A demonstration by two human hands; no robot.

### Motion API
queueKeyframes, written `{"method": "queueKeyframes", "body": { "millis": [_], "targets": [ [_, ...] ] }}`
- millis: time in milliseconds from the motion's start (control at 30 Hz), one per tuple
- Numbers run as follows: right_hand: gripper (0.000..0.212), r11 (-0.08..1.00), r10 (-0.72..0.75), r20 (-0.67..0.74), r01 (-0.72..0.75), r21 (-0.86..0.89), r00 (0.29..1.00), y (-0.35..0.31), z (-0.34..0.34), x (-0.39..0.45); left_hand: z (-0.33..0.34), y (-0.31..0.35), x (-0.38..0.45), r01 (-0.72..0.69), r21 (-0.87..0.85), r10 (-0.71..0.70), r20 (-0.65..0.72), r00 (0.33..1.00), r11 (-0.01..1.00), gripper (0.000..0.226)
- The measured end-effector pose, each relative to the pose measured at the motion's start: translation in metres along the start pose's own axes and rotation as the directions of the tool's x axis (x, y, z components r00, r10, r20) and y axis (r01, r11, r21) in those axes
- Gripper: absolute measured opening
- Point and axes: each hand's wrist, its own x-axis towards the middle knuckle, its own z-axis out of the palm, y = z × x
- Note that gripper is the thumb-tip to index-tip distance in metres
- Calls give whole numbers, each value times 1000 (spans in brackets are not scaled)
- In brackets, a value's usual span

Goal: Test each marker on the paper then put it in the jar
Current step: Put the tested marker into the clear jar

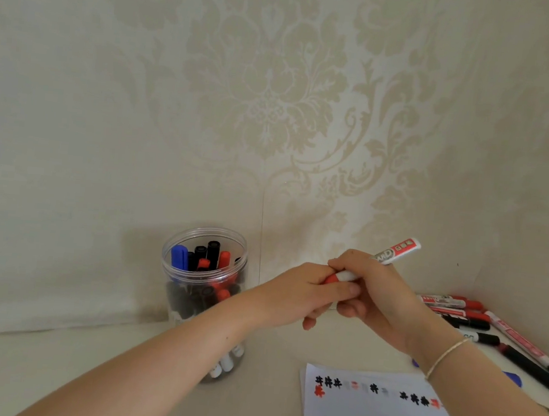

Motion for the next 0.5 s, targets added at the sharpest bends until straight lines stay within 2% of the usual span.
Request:
{"method": "queueKeyframes", "body": {
  "millis": [167, 333, 433, 500],
  "targets": [
    [24, 997, 66, 77, -63, -36, 995, -6, 0, -2, -6, 1, 0, 40, -86, -32, 96, 995, 996, 35],
    [28, 988, 104, 115, -89, -127, 988, -12, -10, 0, 3, 6, -2, 92, -241, -64, 123, 990, 966, 12],
    [26, 977, 119, 128, -93, -193, 985, -12, -12, 1, 5, 5, -4, 131, -344, -76, 169, 983, 930, 28],
    [22, 987, 98, 135, -79, -140, 986, -16, -18, 0, 2, 2, -6, 175, -429, -98, 196, 976, 886, 40]
  ]
}}
